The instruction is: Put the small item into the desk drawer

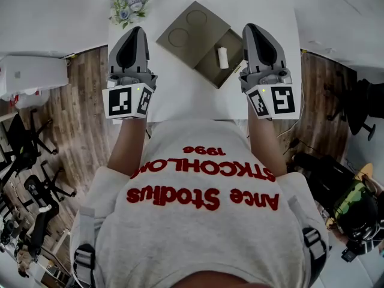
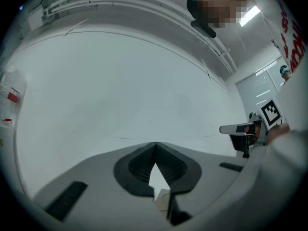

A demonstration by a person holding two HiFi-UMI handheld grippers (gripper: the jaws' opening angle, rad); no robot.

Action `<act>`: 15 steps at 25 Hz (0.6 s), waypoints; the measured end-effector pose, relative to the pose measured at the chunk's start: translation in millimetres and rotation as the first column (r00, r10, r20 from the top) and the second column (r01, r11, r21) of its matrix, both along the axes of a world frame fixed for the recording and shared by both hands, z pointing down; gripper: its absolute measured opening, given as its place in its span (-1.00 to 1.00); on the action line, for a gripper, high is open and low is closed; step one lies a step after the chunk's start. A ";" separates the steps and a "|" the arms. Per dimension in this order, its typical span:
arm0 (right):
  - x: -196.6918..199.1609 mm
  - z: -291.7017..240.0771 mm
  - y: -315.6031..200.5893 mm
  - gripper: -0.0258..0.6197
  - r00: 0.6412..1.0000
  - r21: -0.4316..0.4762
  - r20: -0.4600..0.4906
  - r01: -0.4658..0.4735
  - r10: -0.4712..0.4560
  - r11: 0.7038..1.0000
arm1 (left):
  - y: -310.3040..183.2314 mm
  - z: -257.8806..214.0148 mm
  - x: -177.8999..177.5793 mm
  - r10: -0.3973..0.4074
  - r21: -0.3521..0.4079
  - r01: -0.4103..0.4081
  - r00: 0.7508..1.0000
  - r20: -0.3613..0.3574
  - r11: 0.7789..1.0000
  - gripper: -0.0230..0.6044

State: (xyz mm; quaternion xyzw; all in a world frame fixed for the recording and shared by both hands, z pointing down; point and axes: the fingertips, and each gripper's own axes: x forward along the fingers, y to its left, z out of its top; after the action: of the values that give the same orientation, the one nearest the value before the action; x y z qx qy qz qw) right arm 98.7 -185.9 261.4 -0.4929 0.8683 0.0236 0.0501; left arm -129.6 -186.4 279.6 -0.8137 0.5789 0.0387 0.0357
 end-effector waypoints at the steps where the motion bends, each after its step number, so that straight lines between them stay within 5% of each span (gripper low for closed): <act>1: 0.2 -2.1 -0.3 -0.91 1.000 0.003 0.003 0.001 -0.001 1.000 | 0.4 -0.6 -1.0 -0.002 0.002 0.002 1.000 -0.002 1.000 -0.91; 15: 8.5 -13.6 -7.9 -0.91 0.999 0.023 0.042 -0.024 0.023 0.999 | -3.8 -5.2 -4.3 0.009 0.016 -0.009 1.000 0.002 1.000 -0.91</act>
State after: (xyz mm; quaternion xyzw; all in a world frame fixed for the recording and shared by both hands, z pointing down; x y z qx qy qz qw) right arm 107.2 -193.8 247.8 -0.5028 0.8609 0.0240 0.0735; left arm -133.9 -190.3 274.4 -0.8160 0.5748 0.0428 0.0428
